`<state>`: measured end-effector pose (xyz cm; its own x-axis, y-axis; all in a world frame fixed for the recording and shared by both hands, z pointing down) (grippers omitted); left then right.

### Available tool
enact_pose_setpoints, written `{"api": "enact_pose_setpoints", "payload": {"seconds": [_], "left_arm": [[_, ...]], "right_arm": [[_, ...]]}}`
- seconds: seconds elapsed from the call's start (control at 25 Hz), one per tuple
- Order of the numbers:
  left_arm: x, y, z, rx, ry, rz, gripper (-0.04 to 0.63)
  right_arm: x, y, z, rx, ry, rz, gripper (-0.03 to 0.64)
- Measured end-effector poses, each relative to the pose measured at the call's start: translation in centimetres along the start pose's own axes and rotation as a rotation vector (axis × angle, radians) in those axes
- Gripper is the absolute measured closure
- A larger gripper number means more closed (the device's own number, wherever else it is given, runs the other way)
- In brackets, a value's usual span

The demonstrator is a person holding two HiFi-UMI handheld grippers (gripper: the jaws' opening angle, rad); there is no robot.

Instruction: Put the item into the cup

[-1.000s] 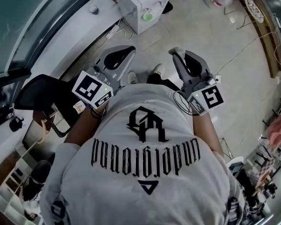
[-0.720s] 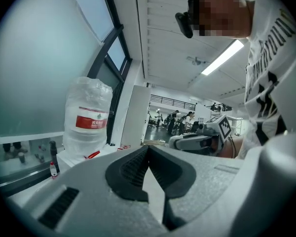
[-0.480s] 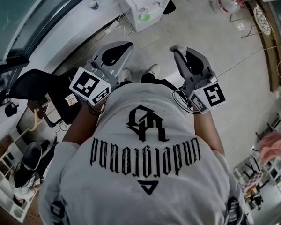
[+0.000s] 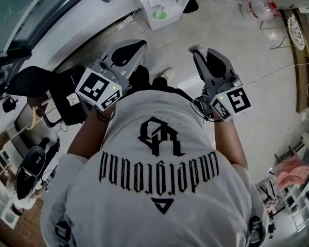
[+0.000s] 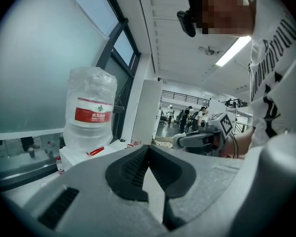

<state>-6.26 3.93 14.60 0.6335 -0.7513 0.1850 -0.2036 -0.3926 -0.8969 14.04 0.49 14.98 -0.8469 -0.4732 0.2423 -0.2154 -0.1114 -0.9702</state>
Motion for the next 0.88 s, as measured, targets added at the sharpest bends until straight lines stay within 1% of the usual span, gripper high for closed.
{"api": "enact_pose_setpoints", "payload": {"seconds": [0.44,0.64,0.8,0.88], "left_arm": [[1.8,-0.2,-2.3,-0.01,-0.016,-0.016,0.581],[2.5,-0.8,-4.6,-0.022,-0.025,-0.032,0.581],[3.6,-1.4,-6.9,0.007,-0.024,-0.066,0.581],[4.1,-1.9,-8.2,-0.002,-0.021,-0.077,0.581]], "right_arm": [[2.3,-0.6,1.1,0.021,0.009,-0.022,0.557],[4.3,-1.4,1.6,0.026,0.008,-0.049,0.557],[6.4,-2.4,2.5,0.011,0.009,-0.083,0.557],[7.6,-3.1,2.9,0.018,0.011,-0.097,0.557]]}}
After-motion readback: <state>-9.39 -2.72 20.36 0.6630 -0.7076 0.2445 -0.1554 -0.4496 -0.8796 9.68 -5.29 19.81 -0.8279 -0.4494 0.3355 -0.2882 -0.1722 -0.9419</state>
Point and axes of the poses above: the fingertips, and each gripper's own axes: x forward along the fingers, z to its right, y out of its top, the point moved 5 cm from there along -x, backward along the fingers, and after that the axes turned 12 degrees about -x, right-handed, at the moved point
